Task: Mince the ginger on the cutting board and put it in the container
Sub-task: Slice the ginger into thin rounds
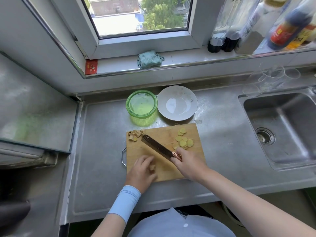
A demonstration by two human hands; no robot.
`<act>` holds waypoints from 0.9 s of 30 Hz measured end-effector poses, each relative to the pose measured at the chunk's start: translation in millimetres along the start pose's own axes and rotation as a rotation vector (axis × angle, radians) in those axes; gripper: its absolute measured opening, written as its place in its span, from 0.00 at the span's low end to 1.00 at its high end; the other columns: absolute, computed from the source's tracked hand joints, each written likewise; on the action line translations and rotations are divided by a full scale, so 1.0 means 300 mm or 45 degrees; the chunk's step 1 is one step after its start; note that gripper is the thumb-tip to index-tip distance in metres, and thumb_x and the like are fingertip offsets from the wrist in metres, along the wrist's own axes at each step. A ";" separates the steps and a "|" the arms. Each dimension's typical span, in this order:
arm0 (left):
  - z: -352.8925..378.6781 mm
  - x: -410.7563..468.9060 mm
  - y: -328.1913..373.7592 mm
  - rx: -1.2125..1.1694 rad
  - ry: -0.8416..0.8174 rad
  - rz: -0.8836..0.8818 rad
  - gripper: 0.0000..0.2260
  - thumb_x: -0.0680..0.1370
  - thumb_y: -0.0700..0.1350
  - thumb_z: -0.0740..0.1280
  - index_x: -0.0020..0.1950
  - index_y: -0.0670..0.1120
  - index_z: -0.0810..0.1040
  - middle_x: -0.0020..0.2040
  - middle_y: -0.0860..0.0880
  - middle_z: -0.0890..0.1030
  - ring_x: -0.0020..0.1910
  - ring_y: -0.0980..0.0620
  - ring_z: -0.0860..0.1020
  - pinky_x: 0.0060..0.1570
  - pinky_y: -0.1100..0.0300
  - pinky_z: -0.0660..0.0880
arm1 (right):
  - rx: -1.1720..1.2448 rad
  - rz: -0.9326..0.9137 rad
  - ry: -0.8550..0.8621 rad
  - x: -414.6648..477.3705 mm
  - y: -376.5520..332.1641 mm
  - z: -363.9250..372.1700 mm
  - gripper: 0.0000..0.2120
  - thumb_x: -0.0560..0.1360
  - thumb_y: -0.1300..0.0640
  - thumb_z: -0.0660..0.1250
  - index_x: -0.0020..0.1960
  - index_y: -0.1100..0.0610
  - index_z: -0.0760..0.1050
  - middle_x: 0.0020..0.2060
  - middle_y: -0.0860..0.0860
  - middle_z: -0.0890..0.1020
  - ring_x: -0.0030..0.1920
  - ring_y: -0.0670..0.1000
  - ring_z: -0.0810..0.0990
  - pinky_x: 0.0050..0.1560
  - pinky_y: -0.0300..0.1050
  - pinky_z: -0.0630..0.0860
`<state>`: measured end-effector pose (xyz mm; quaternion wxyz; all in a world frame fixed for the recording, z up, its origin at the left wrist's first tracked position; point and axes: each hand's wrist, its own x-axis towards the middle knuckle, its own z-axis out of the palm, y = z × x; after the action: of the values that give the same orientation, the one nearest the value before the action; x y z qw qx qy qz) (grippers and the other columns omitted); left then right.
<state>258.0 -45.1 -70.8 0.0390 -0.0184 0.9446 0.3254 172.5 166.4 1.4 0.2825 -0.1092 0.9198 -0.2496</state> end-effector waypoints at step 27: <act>0.019 -0.044 -0.001 -0.046 0.366 0.126 0.08 0.71 0.32 0.75 0.46 0.43 0.85 0.46 0.50 0.81 0.46 0.56 0.78 0.54 0.72 0.71 | -0.152 -0.136 -0.102 -0.051 -0.033 0.083 0.08 0.81 0.45 0.57 0.51 0.49 0.64 0.38 0.52 0.77 0.38 0.59 0.75 0.35 0.49 0.71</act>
<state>271.5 -41.7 -74.3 -0.1130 -0.0187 0.9341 0.3381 199.9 153.3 -4.0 0.2983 -0.1846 0.9138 -0.2046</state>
